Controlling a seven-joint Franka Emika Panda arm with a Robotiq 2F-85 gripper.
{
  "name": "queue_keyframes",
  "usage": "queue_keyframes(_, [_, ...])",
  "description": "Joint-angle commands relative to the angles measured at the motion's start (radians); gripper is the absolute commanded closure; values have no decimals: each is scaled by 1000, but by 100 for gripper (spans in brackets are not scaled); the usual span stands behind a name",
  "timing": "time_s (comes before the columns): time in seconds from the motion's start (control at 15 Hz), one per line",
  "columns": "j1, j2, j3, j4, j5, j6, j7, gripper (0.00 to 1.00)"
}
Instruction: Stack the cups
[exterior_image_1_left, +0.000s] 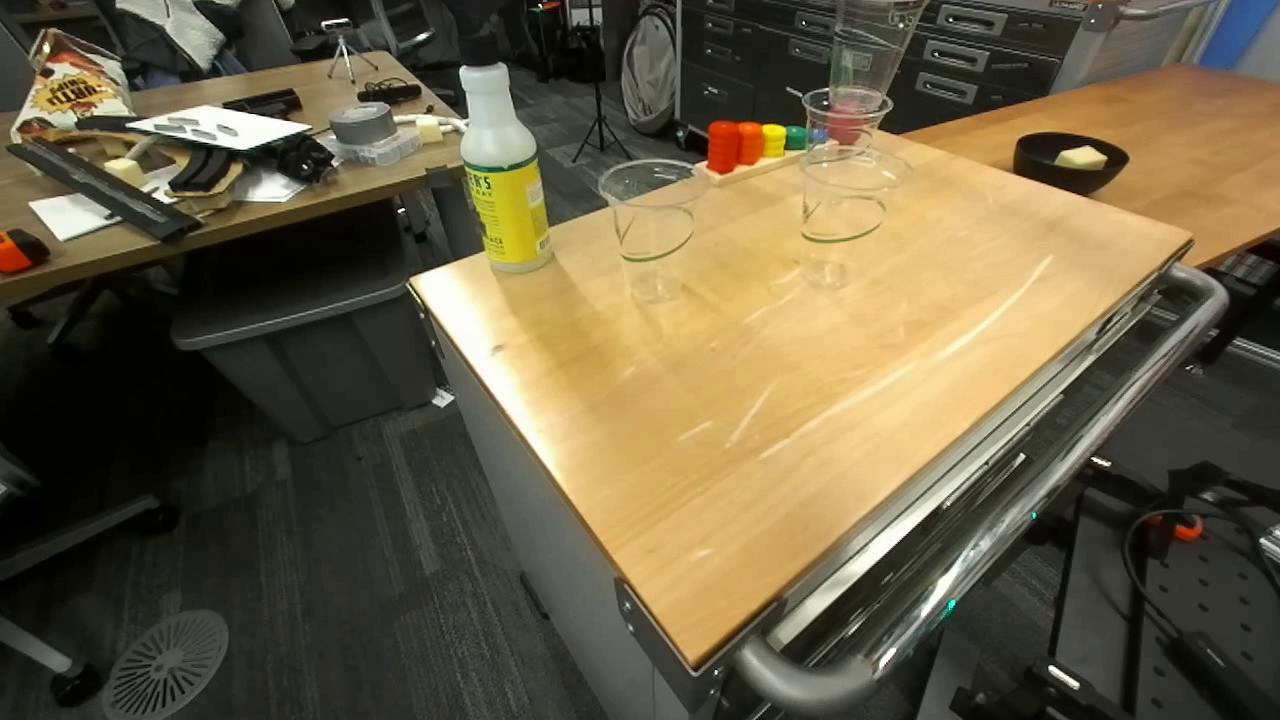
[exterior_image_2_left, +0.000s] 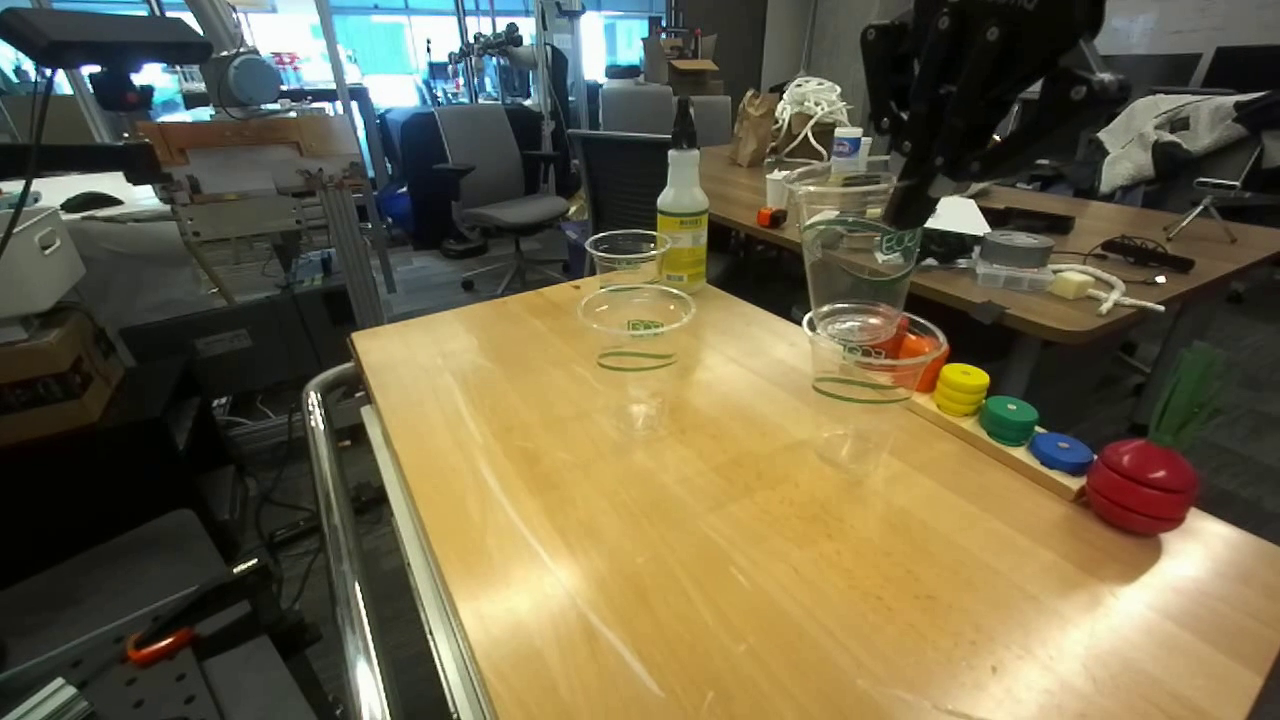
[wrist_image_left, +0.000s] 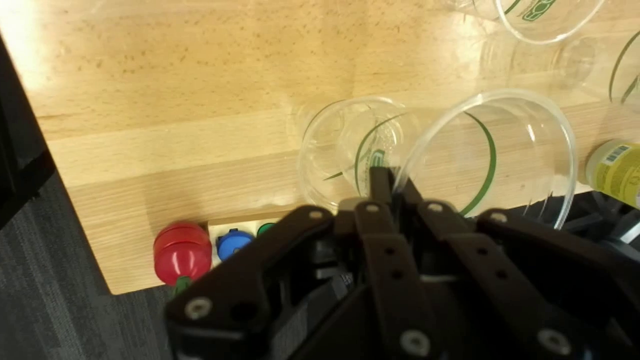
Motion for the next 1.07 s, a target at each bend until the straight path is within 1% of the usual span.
queue_keyframes(0.0, [-10,51,8,73,40,-54,-25,95])
queue_keyframes(0.27, [-10,81,14,85,22,-69,-15,93])
queue_keyframes(0.33, [-11,87,14,86,19,-70,-14,78])
queue_keyframes(0.4, [-12,92,14,88,15,-70,-11,68])
queue_keyframes(0.47, [-13,98,14,91,14,-72,-10,66])
queue_keyframes(0.53, [-14,102,14,93,13,-71,-8,60])
queue_keyframes(0.73, [-19,113,12,100,9,-65,1,35])
queue_keyframes(1.0, [-26,134,7,111,-1,-60,16,6])
